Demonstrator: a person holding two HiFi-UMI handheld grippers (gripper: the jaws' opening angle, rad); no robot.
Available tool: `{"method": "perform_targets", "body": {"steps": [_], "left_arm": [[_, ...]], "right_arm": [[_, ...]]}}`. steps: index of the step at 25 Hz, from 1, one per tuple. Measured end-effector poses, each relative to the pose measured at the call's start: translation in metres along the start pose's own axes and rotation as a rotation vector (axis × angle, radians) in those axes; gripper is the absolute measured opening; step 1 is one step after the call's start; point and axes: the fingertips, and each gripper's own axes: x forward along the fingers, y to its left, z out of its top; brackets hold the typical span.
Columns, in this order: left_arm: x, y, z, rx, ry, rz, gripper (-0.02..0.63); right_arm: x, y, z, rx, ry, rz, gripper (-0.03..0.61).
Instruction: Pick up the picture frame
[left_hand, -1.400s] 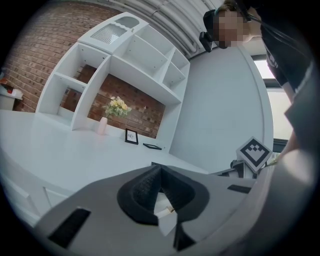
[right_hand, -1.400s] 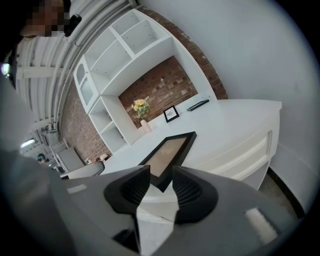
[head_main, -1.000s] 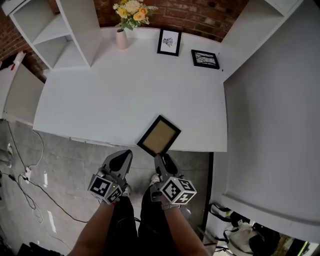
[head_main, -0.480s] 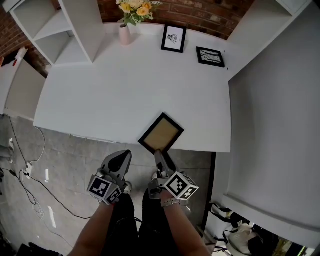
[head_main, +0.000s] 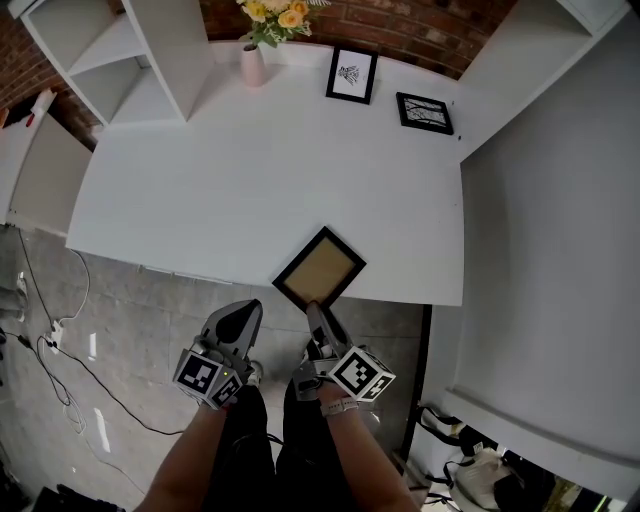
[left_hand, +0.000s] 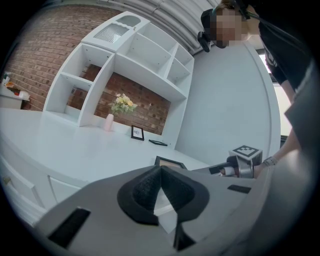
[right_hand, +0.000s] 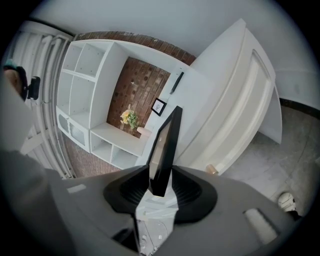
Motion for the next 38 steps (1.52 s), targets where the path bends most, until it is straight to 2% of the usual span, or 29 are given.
{"method": "perform_targets", "body": {"steps": [10, 14, 18, 23, 29, 33, 38], "left_arm": [[-0.003, 0.004, -0.002, -0.004, 0.004, 0.011, 0.003], [-0.003, 0.007, -0.006, -0.009, 0.013, 0.014, 0.003], [-0.003, 0.007, -0.006, -0.020, 0.011, 0.009, 0.003], [-0.003, 0.006, -0.004, -0.018, 0.011, -0.003, 0.003], [-0.008, 0.007, 0.001, -0.009, 0.006, -0.012, 0.003], [-0.013, 0.007, 0.008, 0.002, -0.003, -0.022, 0.003], [-0.019, 0.008, 0.015, 0.018, -0.008, -0.033, 0.003]], "right_arm": [[0.017, 0.013, 0.003, 0.126, 0.004, 0.111, 0.148], [0.020, 0.007, 0.003, 0.163, 0.006, 0.095, 0.149], [0.019, 0.008, 0.005, 0.171, -0.003, 0.120, 0.099], [0.016, 0.011, 0.010, 0.202, -0.029, 0.152, 0.067], [0.015, 0.037, 0.014, 0.133, -0.042, 0.215, 0.040], [0.011, 0.043, 0.015, 0.084, -0.032, 0.194, 0.040], [-0.002, 0.042, 0.019, 0.014, -0.014, 0.126, 0.040]]}}
